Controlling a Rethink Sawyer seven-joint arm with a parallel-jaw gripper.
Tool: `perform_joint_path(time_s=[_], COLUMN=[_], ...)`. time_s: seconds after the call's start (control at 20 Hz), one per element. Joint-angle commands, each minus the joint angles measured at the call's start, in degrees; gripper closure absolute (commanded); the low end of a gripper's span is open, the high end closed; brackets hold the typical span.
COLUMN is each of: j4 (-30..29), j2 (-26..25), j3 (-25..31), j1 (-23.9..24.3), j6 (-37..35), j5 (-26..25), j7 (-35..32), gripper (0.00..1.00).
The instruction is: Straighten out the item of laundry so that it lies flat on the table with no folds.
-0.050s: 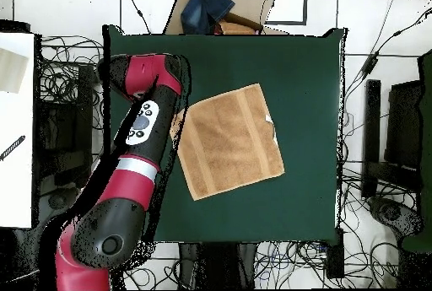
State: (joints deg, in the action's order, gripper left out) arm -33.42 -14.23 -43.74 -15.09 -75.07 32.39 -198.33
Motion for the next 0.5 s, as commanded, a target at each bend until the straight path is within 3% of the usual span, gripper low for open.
perform_joint_path(time_s=[0.05,0.5], j4=[1.7,2.4], j2=[-4.0,-4.2], j3=[8.9,8.6], j1=[-2.2,-2.2], j6=[2.3,2.0], j5=[7.7,8.6], j7=[-17.4,-18.0], gripper=[1.00,1.00])
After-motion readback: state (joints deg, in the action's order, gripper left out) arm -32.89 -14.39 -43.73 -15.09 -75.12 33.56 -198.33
